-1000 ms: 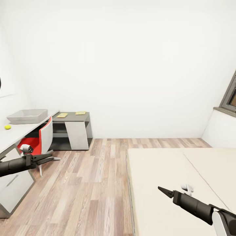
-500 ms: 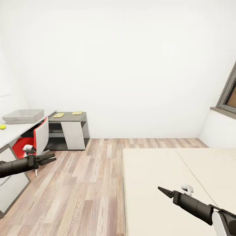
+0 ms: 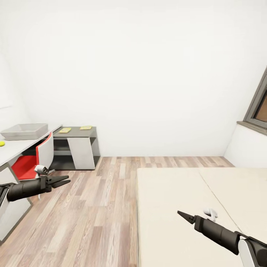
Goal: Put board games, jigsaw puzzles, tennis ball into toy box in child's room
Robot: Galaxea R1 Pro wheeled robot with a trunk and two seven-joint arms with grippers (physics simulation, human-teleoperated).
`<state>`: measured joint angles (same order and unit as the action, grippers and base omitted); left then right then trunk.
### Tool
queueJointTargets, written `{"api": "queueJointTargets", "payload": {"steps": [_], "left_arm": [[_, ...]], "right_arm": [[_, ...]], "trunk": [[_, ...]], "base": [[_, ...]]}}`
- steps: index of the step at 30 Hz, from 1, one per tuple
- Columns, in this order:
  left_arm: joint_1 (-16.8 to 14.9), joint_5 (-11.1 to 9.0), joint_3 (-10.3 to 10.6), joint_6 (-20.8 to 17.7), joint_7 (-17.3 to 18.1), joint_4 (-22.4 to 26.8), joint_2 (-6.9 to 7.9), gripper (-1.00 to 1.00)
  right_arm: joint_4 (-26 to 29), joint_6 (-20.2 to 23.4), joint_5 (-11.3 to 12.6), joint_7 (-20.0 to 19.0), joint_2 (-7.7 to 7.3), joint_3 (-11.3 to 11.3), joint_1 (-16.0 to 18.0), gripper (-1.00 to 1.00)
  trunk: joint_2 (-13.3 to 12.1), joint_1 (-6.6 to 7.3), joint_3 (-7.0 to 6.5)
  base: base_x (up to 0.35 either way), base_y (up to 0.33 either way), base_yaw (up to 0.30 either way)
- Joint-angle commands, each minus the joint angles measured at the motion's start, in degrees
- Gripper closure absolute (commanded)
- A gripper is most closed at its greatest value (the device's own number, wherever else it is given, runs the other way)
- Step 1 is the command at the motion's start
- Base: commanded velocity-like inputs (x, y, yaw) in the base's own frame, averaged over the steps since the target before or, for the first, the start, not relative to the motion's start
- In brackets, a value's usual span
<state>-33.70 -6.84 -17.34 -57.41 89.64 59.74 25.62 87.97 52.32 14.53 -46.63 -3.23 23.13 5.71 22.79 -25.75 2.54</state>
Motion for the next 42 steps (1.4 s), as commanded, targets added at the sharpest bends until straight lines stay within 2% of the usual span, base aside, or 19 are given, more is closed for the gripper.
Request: {"api": "queueJointTargets", "payload": {"steps": [1,11,42], "left_arm": [[-0.05,0.06,0.01,-0.61,0.24,0.02,0.01,-1.00],[-0.05,0.07,0.88,-0.60,0.11,0.02,-0.20,-1.00],[-0.05,0.07,0.99,-0.60,0.10,0.03,-0.23,-1.00]], "right_arm": [[0.00,0.26,-0.03,-0.23,0.00,0.06,0.06,-1.00],[0.01,0.32,-0.03,-0.29,0.14,0.07,0.06,-1.00],[0.01,0.33,-0.03,-0.28,0.15,0.14,0.08,-1.00]], "trunk": [[0.13,-0.04,0.14],[0.13,-0.04,0.14],[0.13,-0.04,0.14]], "base": [[0.000,-0.153,0.000],[0.000,-0.174,0.000],[0.000,-0.196,0.000]]}}
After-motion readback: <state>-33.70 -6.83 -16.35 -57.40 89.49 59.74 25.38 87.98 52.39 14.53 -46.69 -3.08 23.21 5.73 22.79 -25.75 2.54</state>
